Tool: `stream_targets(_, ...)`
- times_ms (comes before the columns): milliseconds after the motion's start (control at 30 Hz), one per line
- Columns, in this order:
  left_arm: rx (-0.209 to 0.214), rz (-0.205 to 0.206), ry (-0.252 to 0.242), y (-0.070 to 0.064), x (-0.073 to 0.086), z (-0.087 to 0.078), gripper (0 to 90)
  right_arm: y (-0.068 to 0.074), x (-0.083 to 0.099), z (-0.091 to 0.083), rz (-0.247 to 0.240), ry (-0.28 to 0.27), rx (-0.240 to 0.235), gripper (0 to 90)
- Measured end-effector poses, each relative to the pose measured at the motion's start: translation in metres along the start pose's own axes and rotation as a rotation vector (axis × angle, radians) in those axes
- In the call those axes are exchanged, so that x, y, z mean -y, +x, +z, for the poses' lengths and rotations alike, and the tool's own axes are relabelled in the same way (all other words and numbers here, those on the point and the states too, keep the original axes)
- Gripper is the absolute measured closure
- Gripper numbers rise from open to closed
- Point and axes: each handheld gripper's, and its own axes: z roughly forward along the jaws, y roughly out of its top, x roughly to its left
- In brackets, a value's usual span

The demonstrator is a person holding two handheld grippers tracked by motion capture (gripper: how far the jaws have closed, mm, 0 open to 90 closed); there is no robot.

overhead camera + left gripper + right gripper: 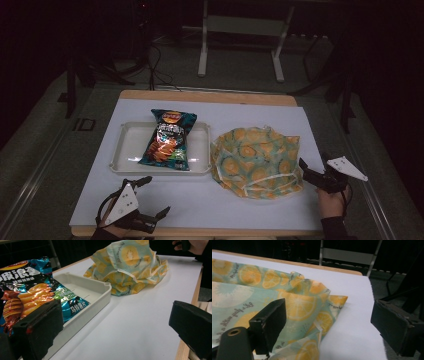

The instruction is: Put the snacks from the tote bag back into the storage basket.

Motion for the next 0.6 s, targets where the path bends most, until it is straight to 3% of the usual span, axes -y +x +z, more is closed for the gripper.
stream_targets(67,0.003,0.002,0.002,-0.0004,-0.0001,0.0002,0.1,0.001,0.0028,0.0013,0.004,-0.009,0.005,13.6)
stream_targets(167,0.003,0.001,0.001,-0.0007,-0.0001,0.0,0.1,0.0029,0.0045,0.0015,-0.024,-0.026,0.054,13.6)
stream_targets(233,0.002,0.0,0.0,-0.0005,-0.0001,0.0001,0.1,0.0009,0.0051,0.0007,-0.004,-0.033,0.067,13.5)
stream_targets(433,0.004,0.002,0.003,-0.0008,-0.0002,0.0001,0.1,-0.0024,0.0095,0.0058,0.007,0.013,0.053,13.5)
stream_targets(600,0.003,0.001,0.002,-0.0006,-0.0001,0.0002,0.1,-0.0008,0.0094,0.0068,-0.007,0.012,0.056,13.6)
